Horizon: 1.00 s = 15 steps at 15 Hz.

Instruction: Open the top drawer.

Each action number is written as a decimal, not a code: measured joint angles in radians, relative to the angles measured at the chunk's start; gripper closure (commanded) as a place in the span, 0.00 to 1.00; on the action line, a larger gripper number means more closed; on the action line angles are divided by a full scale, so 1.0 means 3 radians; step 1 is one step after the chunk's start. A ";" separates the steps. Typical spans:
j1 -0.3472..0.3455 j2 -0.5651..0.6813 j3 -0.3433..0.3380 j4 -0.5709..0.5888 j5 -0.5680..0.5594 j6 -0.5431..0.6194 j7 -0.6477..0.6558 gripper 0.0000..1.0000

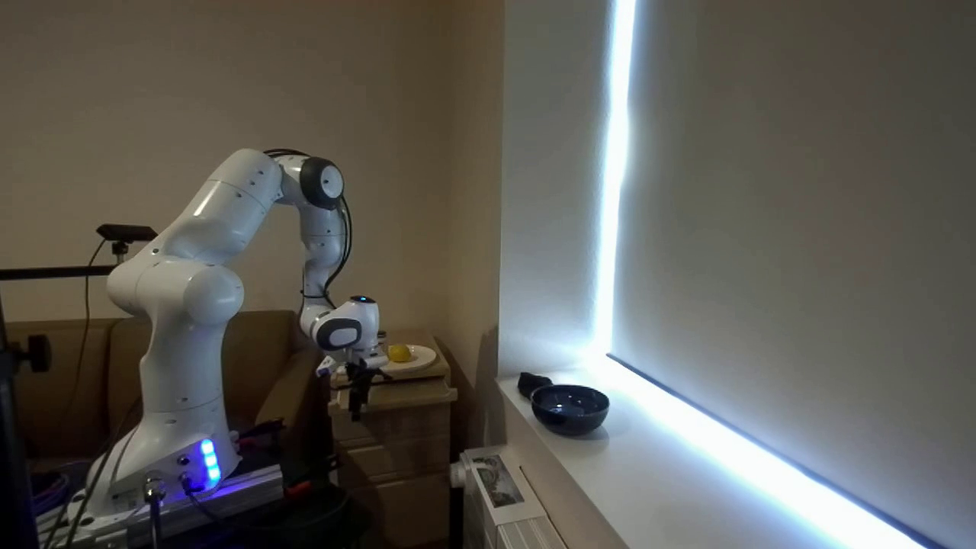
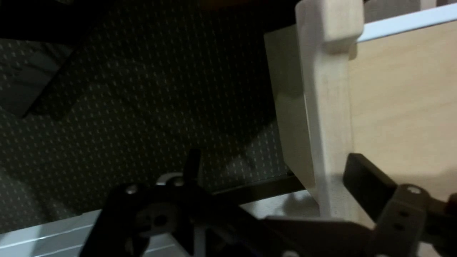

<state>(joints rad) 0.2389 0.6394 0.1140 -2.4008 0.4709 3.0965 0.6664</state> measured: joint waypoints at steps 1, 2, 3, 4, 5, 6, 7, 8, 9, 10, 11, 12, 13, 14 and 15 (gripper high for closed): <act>-0.0033 -0.0020 0.0000 -0.0017 0.0000 -0.0045 0.0001 0.00; -0.0046 -0.0028 0.0001 -0.0026 0.0000 -0.0065 0.0001 0.00; -0.0047 -0.0028 0.0001 -0.0026 0.0001 -0.0067 0.0006 0.00; -0.0047 -0.0028 0.0001 -0.0026 0.0001 -0.0067 0.0009 0.00; -0.0041 -0.0035 0.0008 -0.0027 -0.0003 -0.0067 0.0008 0.00; -0.0033 -0.0029 0.0010 -0.0016 -0.0004 -0.0056 0.0008 0.00; -0.0026 -0.0018 0.0013 -0.0001 -0.0004 -0.0038 0.0008 0.00; -0.0025 -0.0011 0.0028 0.0005 -0.0004 0.0024 0.0008 0.00; -0.0018 -0.0006 0.0038 0.0005 -0.0004 0.0120 0.0008 0.00; 0.0008 -0.0003 0.0035 -0.0002 -0.0004 0.0233 0.0008 0.00; 0.0043 -0.0003 0.0028 -0.0018 -0.0004 0.0343 0.0008 0.00; 0.0075 -0.0003 0.0027 -0.0040 -0.0004 0.0453 0.0008 0.00; 0.0106 -0.0003 0.0030 -0.0062 -0.0004 0.0553 0.0008 0.00; 0.0136 -0.0003 0.0031 -0.0077 -0.0003 0.0609 0.0009 0.00; 0.0157 -0.0003 0.0031 -0.0085 -0.0003 0.0633 0.0010 0.00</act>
<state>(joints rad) 0.2859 0.6385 0.1234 -2.4263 0.4700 3.2864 0.6695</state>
